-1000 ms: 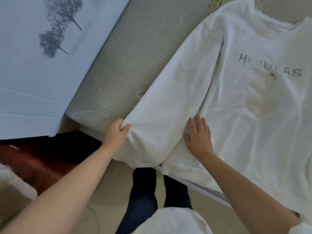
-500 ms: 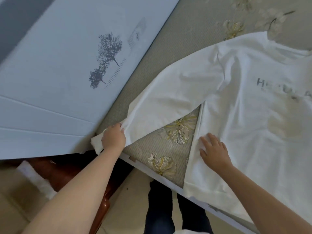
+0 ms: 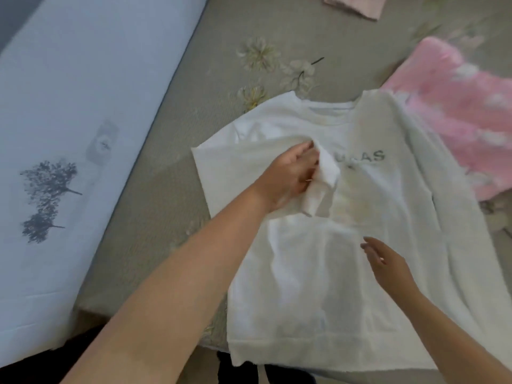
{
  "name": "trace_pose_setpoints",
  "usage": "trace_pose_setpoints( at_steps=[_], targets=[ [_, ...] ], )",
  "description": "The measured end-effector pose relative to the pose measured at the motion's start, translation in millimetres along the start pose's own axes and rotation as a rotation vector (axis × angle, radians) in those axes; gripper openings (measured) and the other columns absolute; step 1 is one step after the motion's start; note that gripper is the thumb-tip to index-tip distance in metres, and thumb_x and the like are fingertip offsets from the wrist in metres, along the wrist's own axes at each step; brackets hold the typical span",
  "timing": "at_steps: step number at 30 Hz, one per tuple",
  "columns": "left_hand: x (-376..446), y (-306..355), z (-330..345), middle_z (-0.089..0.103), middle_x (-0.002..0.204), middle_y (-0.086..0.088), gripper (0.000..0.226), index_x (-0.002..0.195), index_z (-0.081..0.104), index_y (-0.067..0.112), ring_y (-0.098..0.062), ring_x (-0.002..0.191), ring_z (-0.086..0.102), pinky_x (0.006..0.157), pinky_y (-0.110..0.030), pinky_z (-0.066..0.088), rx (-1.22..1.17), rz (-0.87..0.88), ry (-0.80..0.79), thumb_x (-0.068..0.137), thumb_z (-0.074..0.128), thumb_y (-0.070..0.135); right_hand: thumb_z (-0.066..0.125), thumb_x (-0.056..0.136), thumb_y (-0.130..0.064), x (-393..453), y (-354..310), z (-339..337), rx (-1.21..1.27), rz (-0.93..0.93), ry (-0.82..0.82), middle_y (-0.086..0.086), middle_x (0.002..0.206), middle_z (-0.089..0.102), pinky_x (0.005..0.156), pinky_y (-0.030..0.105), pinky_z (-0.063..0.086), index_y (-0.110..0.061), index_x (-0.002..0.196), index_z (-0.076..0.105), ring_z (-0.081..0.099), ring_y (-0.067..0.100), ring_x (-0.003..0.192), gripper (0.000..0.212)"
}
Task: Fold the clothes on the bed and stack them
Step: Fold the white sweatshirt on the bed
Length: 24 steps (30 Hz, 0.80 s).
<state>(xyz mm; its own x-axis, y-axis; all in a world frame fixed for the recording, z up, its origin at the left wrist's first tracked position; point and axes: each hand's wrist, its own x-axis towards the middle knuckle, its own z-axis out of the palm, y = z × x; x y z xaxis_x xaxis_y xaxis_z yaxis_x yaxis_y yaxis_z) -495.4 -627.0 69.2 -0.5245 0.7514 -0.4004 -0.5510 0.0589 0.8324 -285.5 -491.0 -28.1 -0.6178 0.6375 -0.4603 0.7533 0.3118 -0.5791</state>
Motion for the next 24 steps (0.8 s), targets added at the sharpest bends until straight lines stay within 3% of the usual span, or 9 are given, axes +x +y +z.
trace_pose_setpoints(
  at_steps=[1, 3, 6, 8, 11, 14, 18, 21, 24],
  targets=[
    [15, -3, 21, 0.055, 0.105, -0.001, 0.019, 0.115, 0.047, 0.019, -0.014, 0.090, 0.055, 0.079, -0.026, 0.047, -0.071, -0.093, -0.108, 0.097, 0.038, 0.019, 0.045, 0.095, -0.010, 5, 13, -14, 0.067, 0.064, 0.046, 0.015, 0.113, 0.064, 0.079, 0.026, 0.037, -0.003, 0.121, 0.055, 0.058, 0.026, 0.102, 0.029],
    [38, -20, 47, 0.052, 0.123, -0.002, 0.031, 0.127, 0.044, 0.016, -0.013, 0.102, 0.054, 0.088, -0.026, 0.043, 0.035, -0.179, -0.110, 0.097, 0.039, 0.022, 0.041, 0.096, -0.013, 17, 35, -33, 0.208, 0.154, 0.124, 0.019, 0.114, 0.062, 0.075, 0.025, 0.039, -0.002, 0.123, 0.052, 0.056, 0.024, 0.098, 0.031],
    [51, -57, 39, 0.051, 0.131, -0.008, 0.034, 0.128, 0.048, 0.008, -0.016, 0.115, 0.051, 0.094, -0.021, 0.038, 0.507, -0.137, 0.141, 0.095, 0.046, 0.017, 0.043, 0.096, -0.018, 35, 49, -40, 0.295, 0.193, 0.173, 0.019, 0.118, 0.058, 0.077, 0.030, 0.041, -0.007, 0.131, 0.044, 0.054, 0.023, 0.094, 0.037],
    [50, -81, 7, 0.052, 0.130, -0.008, 0.035, 0.127, 0.050, 0.006, -0.018, 0.120, 0.048, 0.093, -0.017, 0.033, 0.851, -0.112, 0.268, 0.093, 0.050, 0.012, 0.054, 0.091, -0.021, 47, 45, -34, 0.291, 0.164, 0.187, 0.015, 0.126, 0.053, 0.081, 0.032, 0.040, -0.009, 0.136, 0.038, 0.052, 0.020, 0.099, 0.049],
    [36, -105, -48, 0.047, 0.134, -0.012, 0.040, 0.129, 0.047, 0.004, -0.024, 0.126, 0.040, 0.101, -0.026, 0.028, 1.131, -0.163, 0.438, 0.089, 0.052, 0.006, 0.070, 0.079, -0.028, 73, 28, -20, 0.100, 0.071, 0.190, 0.013, 0.141, 0.038, 0.103, 0.038, 0.033, -0.006, 0.139, 0.031, 0.038, 0.026, 0.126, 0.075],
    [29, -107, -86, 0.044, 0.136, -0.018, 0.042, 0.129, 0.046, -0.001, -0.030, 0.127, 0.036, 0.104, -0.034, 0.026, 1.268, -0.193, 0.564, 0.088, 0.046, -0.003, 0.068, 0.076, -0.043, 103, 13, -11, -0.287, 0.045, 0.147, 0.014, 0.143, 0.033, 0.105, 0.038, 0.029, -0.011, 0.141, 0.028, 0.031, 0.030, 0.131, 0.083],
    [51, -88, -125, 0.032, 0.144, -0.016, 0.052, 0.136, 0.035, -0.001, -0.031, 0.132, 0.030, 0.104, -0.042, 0.028, 1.409, -0.189, 0.631, 0.085, 0.038, -0.010, 0.066, 0.079, -0.036, 133, -3, -10, -0.332, 0.189, 0.163, 0.020, 0.131, 0.041, 0.096, 0.042, 0.035, -0.015, 0.137, 0.033, 0.040, 0.037, 0.118, 0.070],
    [83, -68, -157, 0.021, 0.150, -0.016, 0.059, 0.141, 0.026, 0.000, -0.030, 0.138, 0.016, 0.109, -0.044, 0.022, 1.581, -0.228, 0.584, 0.084, 0.040, -0.009, 0.056, 0.084, -0.023, 145, -10, -15, -0.600, 0.184, 0.125, 0.015, 0.110, 0.057, 0.085, 0.037, 0.036, -0.012, 0.120, 0.047, 0.048, 0.033, 0.104, 0.038],
    [108, -53, -187, 0.021, 0.149, -0.017, 0.046, 0.134, 0.040, 0.001, -0.034, 0.138, 0.015, 0.109, -0.045, 0.023, 1.741, -0.363, 0.533, 0.088, 0.042, -0.001, 0.049, 0.085, -0.011, 154, -16, -18, -0.741, 0.083, 0.143, 0.010, 0.093, 0.061, 0.077, 0.034, 0.028, -0.006, 0.098, 0.061, 0.049, 0.029, 0.094, 0.019]
  ],
)
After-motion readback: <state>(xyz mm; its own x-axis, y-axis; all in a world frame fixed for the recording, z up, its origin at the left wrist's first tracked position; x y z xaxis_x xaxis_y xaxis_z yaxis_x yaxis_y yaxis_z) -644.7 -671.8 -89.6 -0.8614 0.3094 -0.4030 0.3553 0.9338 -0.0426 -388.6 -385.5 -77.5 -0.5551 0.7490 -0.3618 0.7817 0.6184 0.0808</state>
